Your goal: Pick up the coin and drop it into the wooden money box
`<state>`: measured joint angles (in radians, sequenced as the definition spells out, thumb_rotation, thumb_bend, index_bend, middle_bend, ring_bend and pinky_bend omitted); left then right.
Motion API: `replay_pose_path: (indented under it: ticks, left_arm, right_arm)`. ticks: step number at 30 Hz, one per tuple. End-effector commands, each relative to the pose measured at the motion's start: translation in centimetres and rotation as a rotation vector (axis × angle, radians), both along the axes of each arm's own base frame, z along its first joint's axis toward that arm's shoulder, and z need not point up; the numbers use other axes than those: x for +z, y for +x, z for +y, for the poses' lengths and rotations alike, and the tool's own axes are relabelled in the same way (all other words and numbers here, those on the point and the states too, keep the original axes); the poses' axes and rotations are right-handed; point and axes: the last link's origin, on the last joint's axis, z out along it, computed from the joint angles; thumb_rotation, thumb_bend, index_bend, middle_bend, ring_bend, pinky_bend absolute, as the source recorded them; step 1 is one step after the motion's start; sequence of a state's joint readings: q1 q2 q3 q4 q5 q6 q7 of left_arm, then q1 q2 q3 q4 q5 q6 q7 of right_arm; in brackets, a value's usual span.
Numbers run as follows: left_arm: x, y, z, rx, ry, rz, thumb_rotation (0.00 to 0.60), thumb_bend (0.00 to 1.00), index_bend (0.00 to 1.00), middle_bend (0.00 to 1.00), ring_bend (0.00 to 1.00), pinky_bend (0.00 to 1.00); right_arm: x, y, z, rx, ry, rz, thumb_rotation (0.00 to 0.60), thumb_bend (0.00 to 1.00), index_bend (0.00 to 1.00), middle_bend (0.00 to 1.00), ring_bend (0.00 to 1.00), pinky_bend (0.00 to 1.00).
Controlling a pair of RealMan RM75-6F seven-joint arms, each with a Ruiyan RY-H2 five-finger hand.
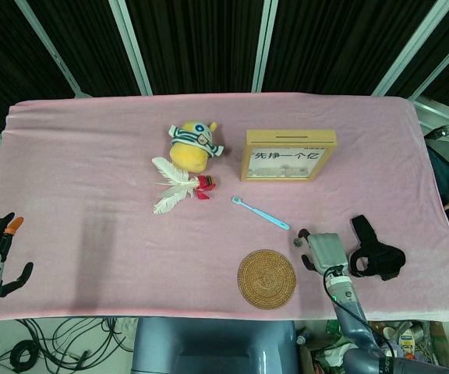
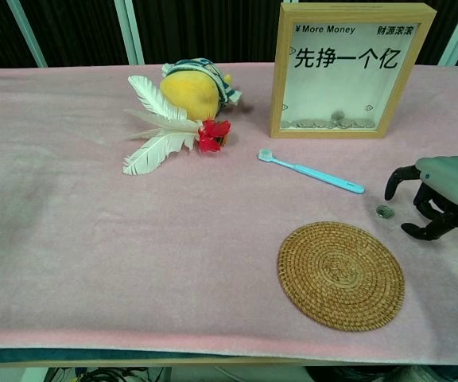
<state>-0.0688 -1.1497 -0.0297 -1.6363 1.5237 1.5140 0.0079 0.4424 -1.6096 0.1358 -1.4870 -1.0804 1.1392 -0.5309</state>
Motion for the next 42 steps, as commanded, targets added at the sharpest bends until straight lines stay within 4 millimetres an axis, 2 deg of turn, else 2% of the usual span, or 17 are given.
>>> replay_pose_path:
  ticks: [1,42]
  left_arm:
    - [0.01,-0.01,0.00,0.001,0.000,0.000,0.600,0.35,0.06,0.00,0.00,0.00]
    - [0.07,-0.09,0.02,0.004,0.003,0.003,0.600,0.35,0.06,0.00,0.00,0.00]
  right_arm:
    - [-0.04,0.05,-0.11,0.004,-0.001,0.000,0.600,0.29,0.36,0.86,0.88,0.93]
    - [-0.70,-0.34,-0.82,-0.003,0.006,0.011,0.600,0.32,0.40,0.86,0.88,0.93]
